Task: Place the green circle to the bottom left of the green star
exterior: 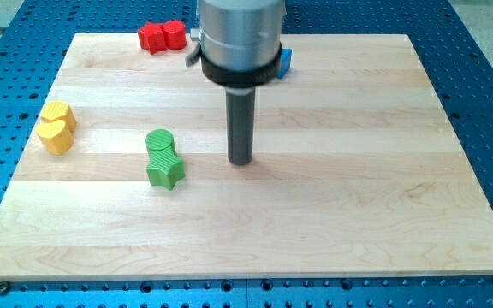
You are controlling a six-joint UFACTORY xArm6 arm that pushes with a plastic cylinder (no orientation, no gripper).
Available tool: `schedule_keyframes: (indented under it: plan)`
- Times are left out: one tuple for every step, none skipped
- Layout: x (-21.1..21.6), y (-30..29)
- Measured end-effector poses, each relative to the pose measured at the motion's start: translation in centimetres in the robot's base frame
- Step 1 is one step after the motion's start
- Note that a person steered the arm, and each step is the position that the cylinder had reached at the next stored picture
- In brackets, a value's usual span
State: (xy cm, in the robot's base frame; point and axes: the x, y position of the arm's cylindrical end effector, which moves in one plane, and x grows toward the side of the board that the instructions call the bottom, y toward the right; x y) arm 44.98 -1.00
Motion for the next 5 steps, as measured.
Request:
schedule_keyframes:
  plan:
    - [-1.3, -0.3]
    - [-1.3, -1.9]
    - [-2.2, -4.9]
    - [-4.0, -6.9]
    - [-0.8, -10.2]
